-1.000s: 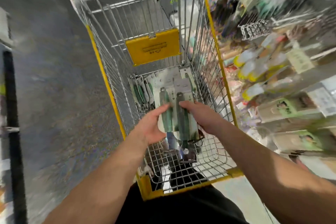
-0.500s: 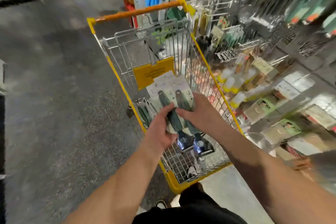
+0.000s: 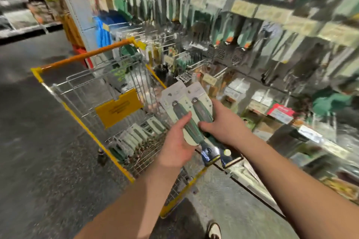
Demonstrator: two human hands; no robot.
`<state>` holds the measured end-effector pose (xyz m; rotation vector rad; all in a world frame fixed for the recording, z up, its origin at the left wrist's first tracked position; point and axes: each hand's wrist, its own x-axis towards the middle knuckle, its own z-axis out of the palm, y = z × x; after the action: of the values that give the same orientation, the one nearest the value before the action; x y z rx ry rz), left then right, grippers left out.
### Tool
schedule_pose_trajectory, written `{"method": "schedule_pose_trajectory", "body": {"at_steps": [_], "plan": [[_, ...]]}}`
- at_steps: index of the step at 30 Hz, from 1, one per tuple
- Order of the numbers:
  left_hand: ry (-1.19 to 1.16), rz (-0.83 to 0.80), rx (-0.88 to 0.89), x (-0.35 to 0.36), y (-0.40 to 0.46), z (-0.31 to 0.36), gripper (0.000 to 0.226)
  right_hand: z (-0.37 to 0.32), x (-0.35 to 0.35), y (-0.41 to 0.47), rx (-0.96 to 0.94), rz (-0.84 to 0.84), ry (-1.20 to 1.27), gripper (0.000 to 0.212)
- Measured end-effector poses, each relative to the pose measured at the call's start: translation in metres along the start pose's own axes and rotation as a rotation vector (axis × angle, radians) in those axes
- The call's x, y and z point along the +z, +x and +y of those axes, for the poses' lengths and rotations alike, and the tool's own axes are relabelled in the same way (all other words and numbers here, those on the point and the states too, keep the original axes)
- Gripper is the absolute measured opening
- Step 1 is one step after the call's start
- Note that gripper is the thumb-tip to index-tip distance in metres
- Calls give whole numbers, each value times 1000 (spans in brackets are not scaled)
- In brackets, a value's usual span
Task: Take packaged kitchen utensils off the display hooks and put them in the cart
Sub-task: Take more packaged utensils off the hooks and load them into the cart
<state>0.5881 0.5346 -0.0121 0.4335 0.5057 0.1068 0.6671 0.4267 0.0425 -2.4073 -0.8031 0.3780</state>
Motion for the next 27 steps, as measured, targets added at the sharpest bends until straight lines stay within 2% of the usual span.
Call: {"method": "schedule_pose_trajectory", "body": {"at_steps": [5,9,15,24,27], "plan": [[63,-55,-52,49,7,-45,26,39,-46,-29,79,93,6,67],[133,-63,-69,88,16,-91,25,87,-85,-51,148,168,63,56],[198,-149,-112,149,27,-175,32,165,-156,-93,228,203,68,51],[243,-225,-167,231,39,-290,35,263,-251,-144,269,172,23,58],[221,-228,-205,252,40,-316,37,286,-275,-158,298,243,63,59]]}}
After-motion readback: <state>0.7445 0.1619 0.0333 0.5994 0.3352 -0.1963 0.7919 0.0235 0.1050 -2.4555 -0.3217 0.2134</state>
